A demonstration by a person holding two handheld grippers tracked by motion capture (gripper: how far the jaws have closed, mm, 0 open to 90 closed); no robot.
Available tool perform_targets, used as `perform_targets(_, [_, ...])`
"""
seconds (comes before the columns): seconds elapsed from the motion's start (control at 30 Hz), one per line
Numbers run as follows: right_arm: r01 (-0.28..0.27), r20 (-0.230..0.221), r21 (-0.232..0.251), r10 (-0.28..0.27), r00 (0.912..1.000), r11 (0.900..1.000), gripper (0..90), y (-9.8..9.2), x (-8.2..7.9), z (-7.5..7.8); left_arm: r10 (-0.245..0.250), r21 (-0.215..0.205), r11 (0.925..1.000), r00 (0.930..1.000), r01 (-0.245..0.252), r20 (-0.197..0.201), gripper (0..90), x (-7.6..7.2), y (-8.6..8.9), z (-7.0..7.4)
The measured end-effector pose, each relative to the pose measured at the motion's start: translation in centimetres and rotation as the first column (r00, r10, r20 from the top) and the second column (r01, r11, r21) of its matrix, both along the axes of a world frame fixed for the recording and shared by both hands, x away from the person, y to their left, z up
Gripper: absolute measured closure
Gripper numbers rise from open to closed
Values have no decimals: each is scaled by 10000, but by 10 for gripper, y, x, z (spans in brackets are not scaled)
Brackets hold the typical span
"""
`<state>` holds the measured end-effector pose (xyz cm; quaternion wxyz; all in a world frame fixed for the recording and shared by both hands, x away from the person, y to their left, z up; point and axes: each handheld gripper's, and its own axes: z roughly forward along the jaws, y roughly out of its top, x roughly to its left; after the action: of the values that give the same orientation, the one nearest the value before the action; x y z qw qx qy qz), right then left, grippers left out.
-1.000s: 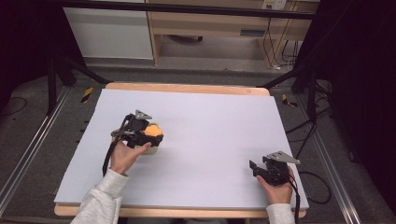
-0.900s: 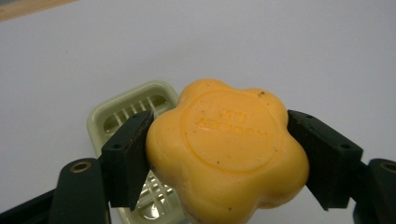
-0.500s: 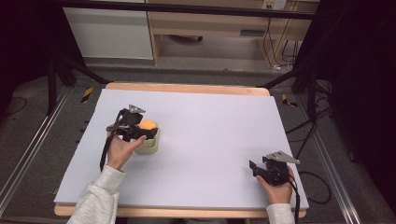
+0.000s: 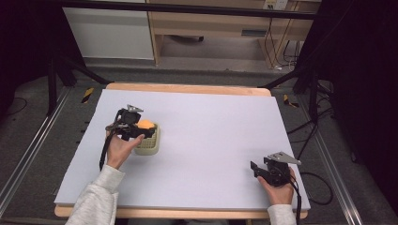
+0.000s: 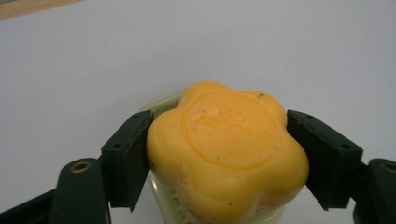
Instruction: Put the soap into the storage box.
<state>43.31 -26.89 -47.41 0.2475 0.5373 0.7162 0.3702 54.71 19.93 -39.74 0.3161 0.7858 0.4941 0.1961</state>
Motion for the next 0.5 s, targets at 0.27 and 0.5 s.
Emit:
perform_targets(0.27, [0,-15,-4,0,10000,10000,408,0,0,0,186,1,9998,9998,-186,-65,258,5,5,-13])
perform_targets(0.5, [-9,-30,-30,9,10000,10000,408,0,0,0,222,-31,9997,9996,-223,-189,258,7,4,-21])
